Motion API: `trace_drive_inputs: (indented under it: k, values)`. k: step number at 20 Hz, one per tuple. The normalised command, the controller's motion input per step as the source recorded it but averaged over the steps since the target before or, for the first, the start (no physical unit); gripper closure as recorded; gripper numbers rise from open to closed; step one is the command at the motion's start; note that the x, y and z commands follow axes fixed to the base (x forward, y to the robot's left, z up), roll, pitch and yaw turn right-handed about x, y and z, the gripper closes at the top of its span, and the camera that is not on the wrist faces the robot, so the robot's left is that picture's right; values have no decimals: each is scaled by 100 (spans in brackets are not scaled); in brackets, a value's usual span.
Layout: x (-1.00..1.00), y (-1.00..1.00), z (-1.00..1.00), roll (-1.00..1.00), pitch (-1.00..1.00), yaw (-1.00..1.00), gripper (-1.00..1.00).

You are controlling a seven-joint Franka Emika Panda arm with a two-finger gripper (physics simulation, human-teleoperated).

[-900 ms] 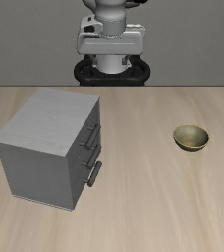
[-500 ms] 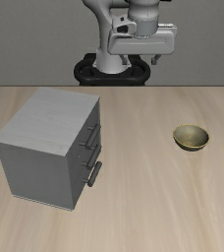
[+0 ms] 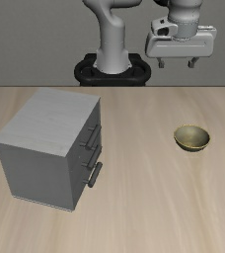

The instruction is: Pick up the pocelain bowl on the table and place it on the white cabinet

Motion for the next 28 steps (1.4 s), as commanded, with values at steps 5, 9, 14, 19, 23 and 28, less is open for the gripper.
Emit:
trace_drive_inputs:
  k: [5,9,14,19,23,28]
  values:
    - [100,0,0,0,0,0,-100]
    - [75,25,0,0,0,0,-100]
    - [0,0,-100,0,0,0,-100]
    - [0,0,-100,0,0,0,-100]
    - [0,0,-100,0,0,0,-100]
    - [0,0,-40,0,0,0,100]
